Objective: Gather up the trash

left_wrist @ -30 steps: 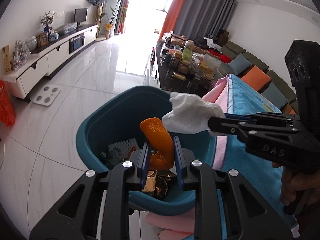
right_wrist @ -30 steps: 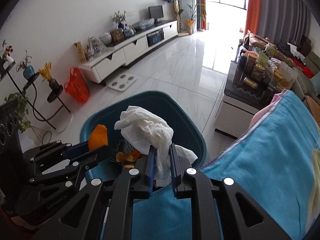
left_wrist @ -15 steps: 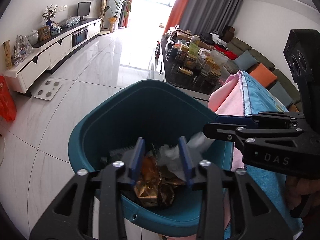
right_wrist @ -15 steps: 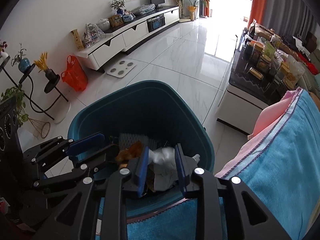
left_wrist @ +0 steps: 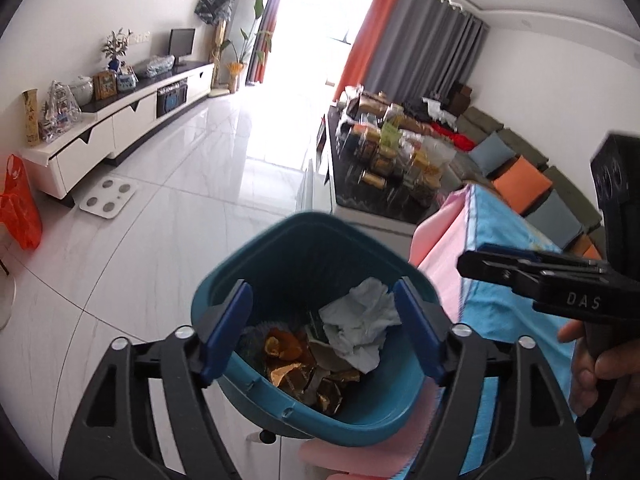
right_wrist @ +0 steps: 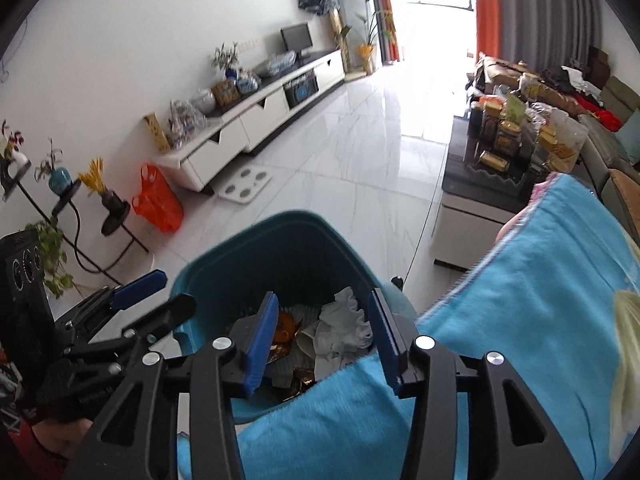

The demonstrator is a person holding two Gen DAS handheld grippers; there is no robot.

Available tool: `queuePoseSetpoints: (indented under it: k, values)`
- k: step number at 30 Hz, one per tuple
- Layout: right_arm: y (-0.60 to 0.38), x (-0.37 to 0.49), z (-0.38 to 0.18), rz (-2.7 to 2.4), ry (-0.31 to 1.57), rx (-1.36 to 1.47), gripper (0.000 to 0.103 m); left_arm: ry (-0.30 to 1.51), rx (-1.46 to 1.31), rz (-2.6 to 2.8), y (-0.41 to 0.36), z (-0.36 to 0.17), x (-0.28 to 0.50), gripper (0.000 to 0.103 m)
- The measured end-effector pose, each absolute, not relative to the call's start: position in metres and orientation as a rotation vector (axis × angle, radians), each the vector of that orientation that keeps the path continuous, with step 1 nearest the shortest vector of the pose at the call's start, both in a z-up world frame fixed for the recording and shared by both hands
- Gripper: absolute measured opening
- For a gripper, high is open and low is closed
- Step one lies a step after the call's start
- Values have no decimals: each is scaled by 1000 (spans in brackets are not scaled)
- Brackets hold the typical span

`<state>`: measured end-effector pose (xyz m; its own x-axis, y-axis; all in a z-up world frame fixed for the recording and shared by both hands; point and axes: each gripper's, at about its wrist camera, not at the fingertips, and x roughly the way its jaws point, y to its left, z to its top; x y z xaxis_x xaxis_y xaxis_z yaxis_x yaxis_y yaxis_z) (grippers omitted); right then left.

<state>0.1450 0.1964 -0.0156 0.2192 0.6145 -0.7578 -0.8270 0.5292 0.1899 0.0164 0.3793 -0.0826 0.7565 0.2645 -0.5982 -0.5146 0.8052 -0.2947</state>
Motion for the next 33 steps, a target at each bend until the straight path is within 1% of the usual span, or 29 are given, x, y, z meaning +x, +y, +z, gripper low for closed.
queuePoseSetpoints:
  k: [5, 7, 11, 16, 18, 20, 21, 23, 25, 27, 33]
  values:
    - [175, 137, -2, 999, 842, -270, 51, 519, -429, 430, 366, -58, 2, 82]
    - [168, 136, 2, 991, 823, -264, 53, 504, -412, 425, 359, -48, -1, 83]
    - [146, 132, 13, 968, 776, -232, 59, 475, -383, 417, 344, -28, -6, 87]
    - [111, 128, 25, 924, 717, -180, 72, 431, -347, 385, 319, -4, -12, 94]
    - [94, 126, 30, 894, 692, -160, 80, 413, -327, 372, 306, 5, -12, 96]
    - [76, 123, 34, 864, 667, -143, 82, 397, -313, 350, 296, 13, -12, 97]
    - [69, 122, 36, 850, 655, -137, 86, 387, -300, 338, 287, 18, -11, 97]
    - [47, 120, 40, 807, 624, -113, 92, 368, -277, 313, 272, 27, -10, 97]
    - [29, 117, 43, 760, 594, -107, 92, 357, -250, 295, 256, 35, -7, 97]
    - [12, 113, 45, 718, 566, -104, 96, 348, -230, 274, 241, 41, -3, 97]
    - [-42, 104, 51, 622, 525, -59, 96, 338, -183, 216, 197, 52, 4, 97]
